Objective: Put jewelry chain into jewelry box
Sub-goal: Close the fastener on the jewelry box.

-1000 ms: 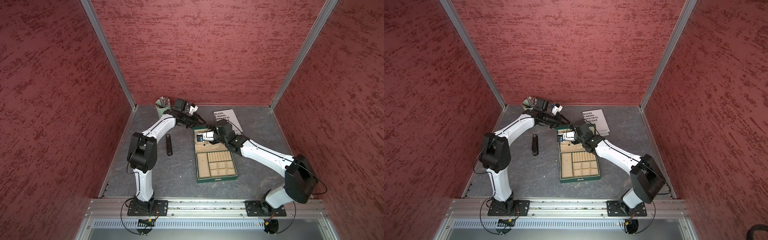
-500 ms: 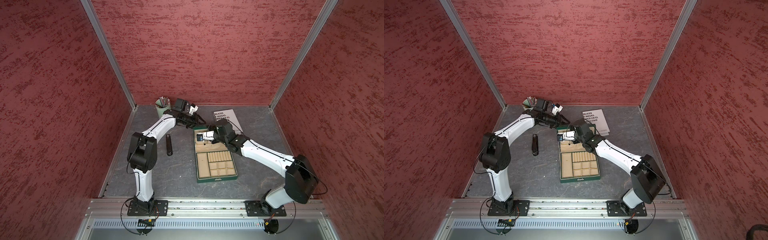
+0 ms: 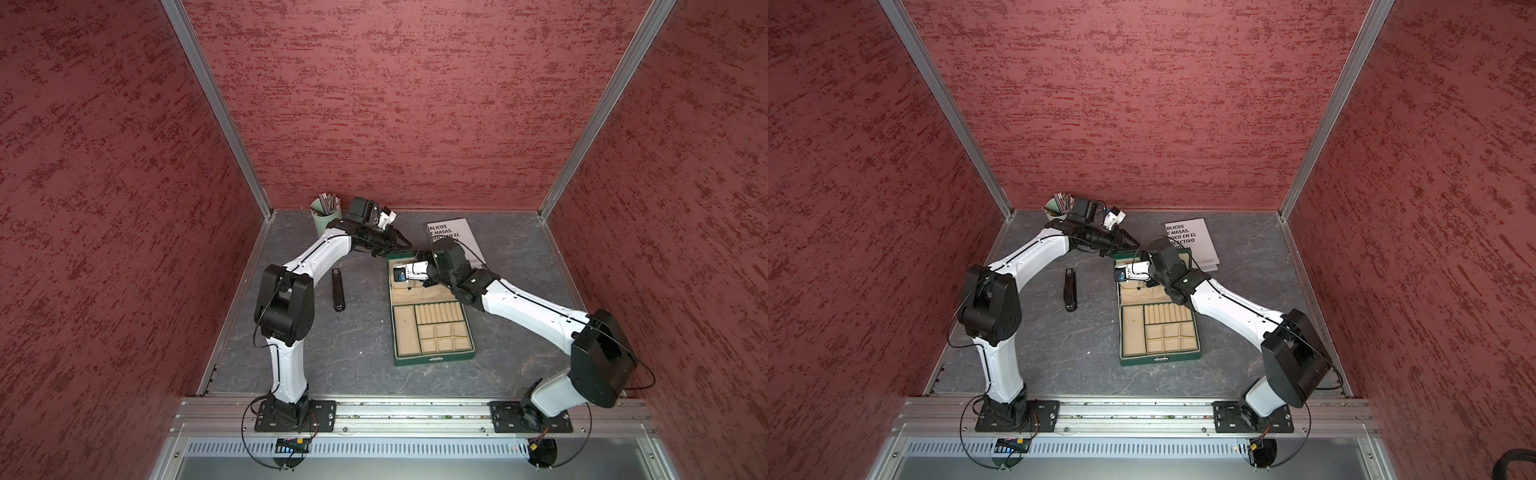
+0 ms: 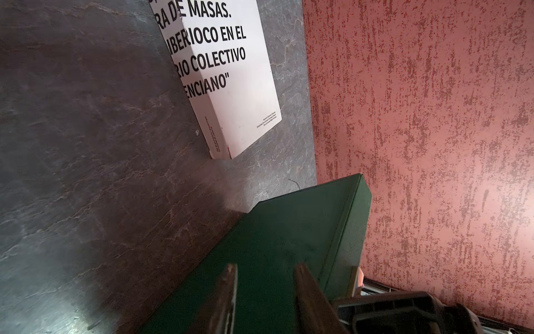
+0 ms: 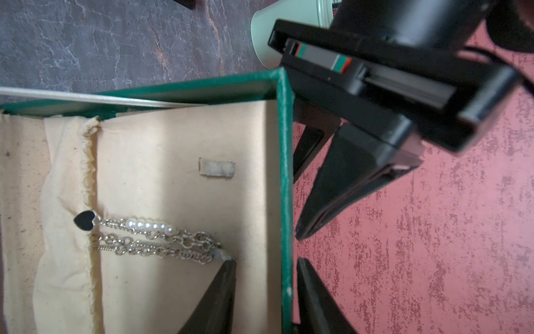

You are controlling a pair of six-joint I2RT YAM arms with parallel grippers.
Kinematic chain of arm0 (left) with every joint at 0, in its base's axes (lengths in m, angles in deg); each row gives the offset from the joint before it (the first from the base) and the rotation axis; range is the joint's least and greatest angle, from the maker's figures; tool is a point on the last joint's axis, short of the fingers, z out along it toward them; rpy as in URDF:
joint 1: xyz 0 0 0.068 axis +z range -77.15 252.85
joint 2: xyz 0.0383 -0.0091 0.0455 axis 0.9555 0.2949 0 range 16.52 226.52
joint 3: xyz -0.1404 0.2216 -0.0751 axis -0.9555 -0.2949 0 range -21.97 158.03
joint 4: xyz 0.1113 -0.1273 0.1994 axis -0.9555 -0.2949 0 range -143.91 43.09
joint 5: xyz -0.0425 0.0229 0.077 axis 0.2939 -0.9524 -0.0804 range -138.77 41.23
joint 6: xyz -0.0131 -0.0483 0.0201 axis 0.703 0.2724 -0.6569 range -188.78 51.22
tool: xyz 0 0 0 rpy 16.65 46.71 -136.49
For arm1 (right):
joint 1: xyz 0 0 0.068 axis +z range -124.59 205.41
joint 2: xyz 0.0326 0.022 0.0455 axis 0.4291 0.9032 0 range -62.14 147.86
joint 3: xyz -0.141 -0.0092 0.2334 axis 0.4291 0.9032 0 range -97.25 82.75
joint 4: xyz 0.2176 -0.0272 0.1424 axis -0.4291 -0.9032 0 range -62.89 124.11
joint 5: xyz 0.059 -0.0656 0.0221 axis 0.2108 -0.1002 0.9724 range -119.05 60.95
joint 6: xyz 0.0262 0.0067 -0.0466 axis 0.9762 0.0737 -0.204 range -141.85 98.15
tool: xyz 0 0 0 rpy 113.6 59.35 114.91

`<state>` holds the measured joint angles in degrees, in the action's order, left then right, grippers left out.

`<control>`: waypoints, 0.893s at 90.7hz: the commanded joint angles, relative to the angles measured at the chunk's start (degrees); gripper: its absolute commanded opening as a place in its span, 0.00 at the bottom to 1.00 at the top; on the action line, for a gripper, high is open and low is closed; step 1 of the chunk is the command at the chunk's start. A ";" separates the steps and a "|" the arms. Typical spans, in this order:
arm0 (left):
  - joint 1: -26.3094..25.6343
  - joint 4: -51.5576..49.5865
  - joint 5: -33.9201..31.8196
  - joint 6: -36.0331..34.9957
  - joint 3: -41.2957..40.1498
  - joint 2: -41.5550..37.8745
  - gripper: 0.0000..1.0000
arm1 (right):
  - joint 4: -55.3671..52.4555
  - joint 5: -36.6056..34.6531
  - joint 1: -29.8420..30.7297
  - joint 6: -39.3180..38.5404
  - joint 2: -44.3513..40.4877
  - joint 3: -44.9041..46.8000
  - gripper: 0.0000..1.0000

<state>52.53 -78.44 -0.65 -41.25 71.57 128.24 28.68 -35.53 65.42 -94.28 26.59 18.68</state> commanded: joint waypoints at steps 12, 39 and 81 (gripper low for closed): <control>-1.05 -0.21 1.38 -0.90 -0.60 -1.86 0.35 | 0.46 -0.80 0.05 1.10 1.22 -0.44 0.35; -1.13 -0.20 1.52 -0.96 -0.59 -1.99 0.35 | 1.67 -1.82 0.35 0.71 2.21 -0.36 0.32; -0.70 -1.35 -1.55 -0.59 -0.07 -2.75 0.41 | 3.67 -3.17 -0.18 5.77 -4.91 0.72 0.71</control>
<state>52.38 -78.87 -1.33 -41.36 71.57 127.82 30.43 -37.51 65.55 -91.81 25.65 19.01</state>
